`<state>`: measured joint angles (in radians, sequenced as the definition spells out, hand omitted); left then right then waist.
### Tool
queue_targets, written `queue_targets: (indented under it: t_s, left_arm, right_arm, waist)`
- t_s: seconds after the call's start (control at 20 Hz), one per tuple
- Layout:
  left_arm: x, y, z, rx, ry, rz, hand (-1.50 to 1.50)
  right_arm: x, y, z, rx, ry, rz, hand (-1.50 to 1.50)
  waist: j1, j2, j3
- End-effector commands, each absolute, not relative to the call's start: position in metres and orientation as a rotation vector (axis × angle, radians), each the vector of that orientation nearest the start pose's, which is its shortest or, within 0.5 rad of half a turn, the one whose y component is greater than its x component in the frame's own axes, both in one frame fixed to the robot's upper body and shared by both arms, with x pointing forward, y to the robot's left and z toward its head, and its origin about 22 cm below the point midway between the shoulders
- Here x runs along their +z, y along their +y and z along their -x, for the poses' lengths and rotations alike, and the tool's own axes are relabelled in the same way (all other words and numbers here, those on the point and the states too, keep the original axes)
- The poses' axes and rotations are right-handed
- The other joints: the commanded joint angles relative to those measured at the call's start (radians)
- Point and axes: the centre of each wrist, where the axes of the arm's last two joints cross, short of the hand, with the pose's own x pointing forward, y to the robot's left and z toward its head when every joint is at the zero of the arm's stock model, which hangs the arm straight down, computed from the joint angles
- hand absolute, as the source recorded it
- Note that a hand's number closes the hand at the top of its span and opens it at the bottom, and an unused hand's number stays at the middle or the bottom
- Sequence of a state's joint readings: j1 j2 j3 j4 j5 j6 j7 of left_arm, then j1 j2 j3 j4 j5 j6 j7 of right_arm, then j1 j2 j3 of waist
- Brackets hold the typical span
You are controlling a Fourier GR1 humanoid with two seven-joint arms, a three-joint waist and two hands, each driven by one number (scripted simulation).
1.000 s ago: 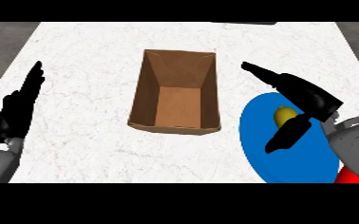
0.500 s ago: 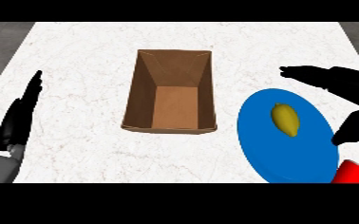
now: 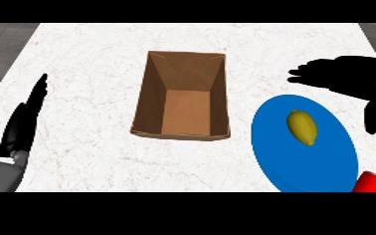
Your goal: Pick the lemon from the plate and place it in the cardboard box
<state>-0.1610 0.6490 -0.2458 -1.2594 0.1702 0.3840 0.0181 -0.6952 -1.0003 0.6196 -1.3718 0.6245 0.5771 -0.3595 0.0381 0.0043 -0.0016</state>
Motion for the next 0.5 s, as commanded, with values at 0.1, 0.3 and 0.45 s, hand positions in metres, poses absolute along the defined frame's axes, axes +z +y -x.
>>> queue_targets:
  t_s: [0.1,0.3,0.45]
  left_arm:
    - [0.016,0.35,-0.27,-0.247,-1.379,-0.61,0.0]
    - [0.025,0.349,-0.275,-0.226,-1.38,-0.641,0.0]
    - [0.035,0.362,-0.273,-0.217,-1.378,-0.64,0.0]
  right_arm:
    - [0.167,-0.254,-0.354,2.286,-0.698,0.649,-1.5]
    - [0.132,-0.221,-0.356,2.318,-0.549,0.63,-1.5]
    - [0.134,-0.212,-0.36,2.319,-0.493,0.609,-1.5]
  waist:
    - [0.002,0.001,0.0]
    - [-0.014,-0.001,0.001]
    - [-0.024,-0.004,0.001]
